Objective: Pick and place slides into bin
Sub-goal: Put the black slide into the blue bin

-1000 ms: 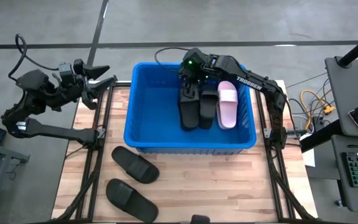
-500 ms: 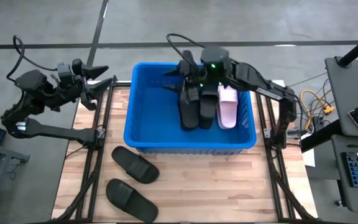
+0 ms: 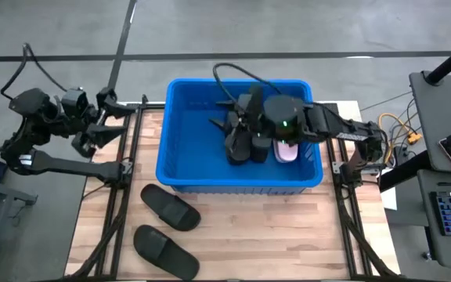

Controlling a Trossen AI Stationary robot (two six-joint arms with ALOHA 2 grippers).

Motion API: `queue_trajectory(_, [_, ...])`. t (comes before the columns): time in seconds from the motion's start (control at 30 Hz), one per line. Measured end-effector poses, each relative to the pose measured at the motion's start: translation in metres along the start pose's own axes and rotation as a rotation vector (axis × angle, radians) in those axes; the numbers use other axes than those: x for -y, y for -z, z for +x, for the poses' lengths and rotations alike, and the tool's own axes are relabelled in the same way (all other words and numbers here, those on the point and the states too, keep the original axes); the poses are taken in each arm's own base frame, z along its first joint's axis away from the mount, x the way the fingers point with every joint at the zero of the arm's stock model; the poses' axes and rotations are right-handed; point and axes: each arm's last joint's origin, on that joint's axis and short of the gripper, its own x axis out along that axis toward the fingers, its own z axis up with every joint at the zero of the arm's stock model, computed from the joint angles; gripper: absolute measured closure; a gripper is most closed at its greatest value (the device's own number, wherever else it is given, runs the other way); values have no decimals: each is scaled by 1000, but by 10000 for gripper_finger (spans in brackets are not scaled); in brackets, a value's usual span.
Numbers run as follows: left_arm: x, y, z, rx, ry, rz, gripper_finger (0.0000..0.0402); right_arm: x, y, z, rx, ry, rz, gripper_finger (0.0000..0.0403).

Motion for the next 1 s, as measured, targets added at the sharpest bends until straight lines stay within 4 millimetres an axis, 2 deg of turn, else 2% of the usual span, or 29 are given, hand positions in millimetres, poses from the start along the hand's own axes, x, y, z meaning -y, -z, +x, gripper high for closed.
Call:
queue_trajectory(0.17, [3, 2, 2, -44, 105, -85, 139, -32, 1, -21, 12, 75, -14, 193])
queue_trajectory(0.27, [3, 2, 2, -46, 113, -102, 139, -44, 11, -34, -62, 149, -115, 193])
queue_trajectory(0.43, [2, 2, 4, -41, 97, -102, 139, -39, 40, -57, -249, 376, -146, 201])
queue_trajectory(0.63, [-4, 6, 17, -45, -9, -100, 139, -26, 47, -94, -330, 375, -135, 224])
queue_trajectory(0.77, [-10, 10, 34, -35, -121, -54, 139, -15, 43, -116, -368, 197, -95, 244])
queue_trajectory(0.87, [-14, 11, 57, -4, -130, 2, 139, -5, 37, -136, -375, -109, -57, 262])
queue_trajectory(0.93, [-16, 11, 76, 43, -115, 42, 139, 1, 34, -148, -324, -298, -55, 277])
queue_trajectory(1.0, [-18, 12, 94, 87, -101, 67, 139, 9, 36, -160, -241, -383, -89, 292])
